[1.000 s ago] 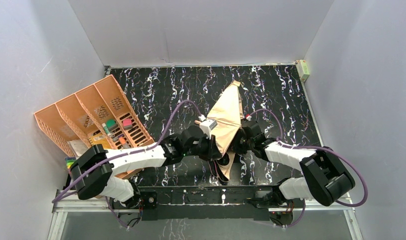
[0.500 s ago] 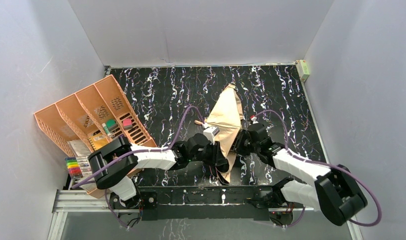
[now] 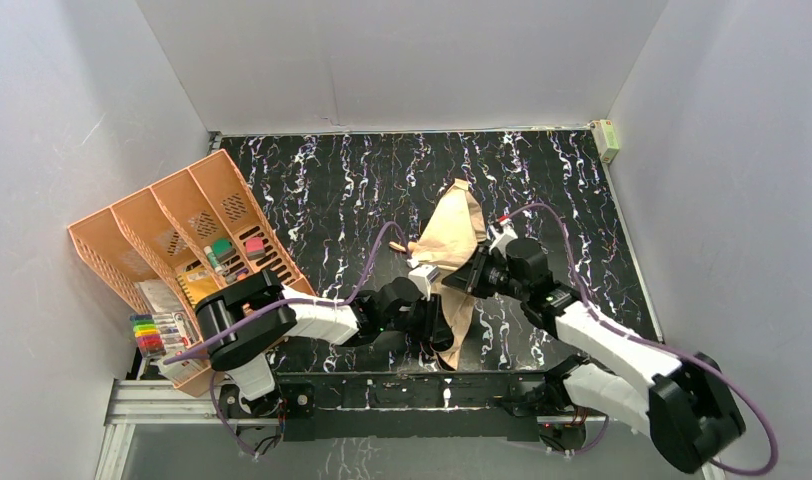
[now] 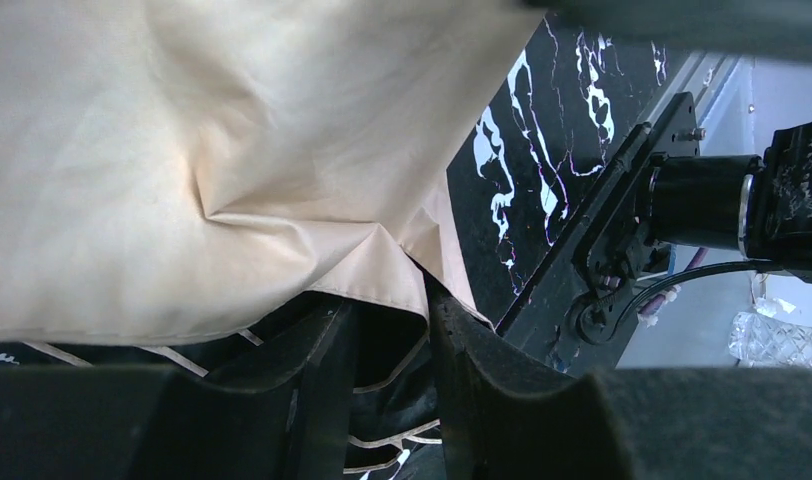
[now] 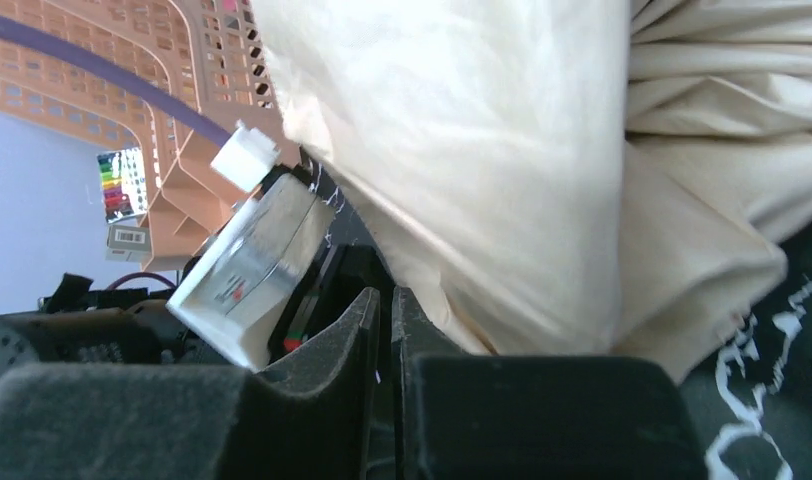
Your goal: Put away the umbrella
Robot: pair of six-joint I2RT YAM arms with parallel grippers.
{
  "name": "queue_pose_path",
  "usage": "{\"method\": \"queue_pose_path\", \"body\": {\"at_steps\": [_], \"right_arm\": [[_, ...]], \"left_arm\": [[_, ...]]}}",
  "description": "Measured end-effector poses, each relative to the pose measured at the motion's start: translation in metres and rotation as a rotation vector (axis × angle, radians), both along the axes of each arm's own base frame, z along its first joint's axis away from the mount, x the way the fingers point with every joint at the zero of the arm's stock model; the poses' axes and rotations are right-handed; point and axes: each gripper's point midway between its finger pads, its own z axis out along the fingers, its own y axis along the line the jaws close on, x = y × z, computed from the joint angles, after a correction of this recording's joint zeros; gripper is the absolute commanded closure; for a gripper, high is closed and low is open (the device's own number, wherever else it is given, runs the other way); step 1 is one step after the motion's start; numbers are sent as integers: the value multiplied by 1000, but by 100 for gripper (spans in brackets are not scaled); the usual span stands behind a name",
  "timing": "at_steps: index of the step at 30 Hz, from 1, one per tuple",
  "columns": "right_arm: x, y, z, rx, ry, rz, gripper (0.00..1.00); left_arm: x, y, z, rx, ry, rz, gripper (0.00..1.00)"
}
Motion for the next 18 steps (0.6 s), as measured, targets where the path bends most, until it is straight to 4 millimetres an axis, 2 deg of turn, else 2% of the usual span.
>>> {"method": "queue_pose_path", "body": {"at_steps": [2, 3, 6, 11, 15, 18], "right_arm": [[4, 8, -5, 23, -4, 22, 83], [4, 11, -14, 19, 19, 31, 83], [-6, 11, -43, -2, 88, 54, 83], [-20, 7, -68, -9, 153, 57, 89], [-23, -3, -85, -48, 208, 1, 90], [-21, -9, -93, -80, 228, -47, 91]], "left_arm": [[0, 0, -1, 0, 0, -1, 68], [0, 0, -1, 0, 0, -1, 68], [0, -1, -1, 0, 0, -2, 68], [-1, -1, -1, -1, -1, -4, 61], [-3, -2, 1, -1, -7, -11, 52], [-6, 2, 7, 10, -17, -15, 41]]}}
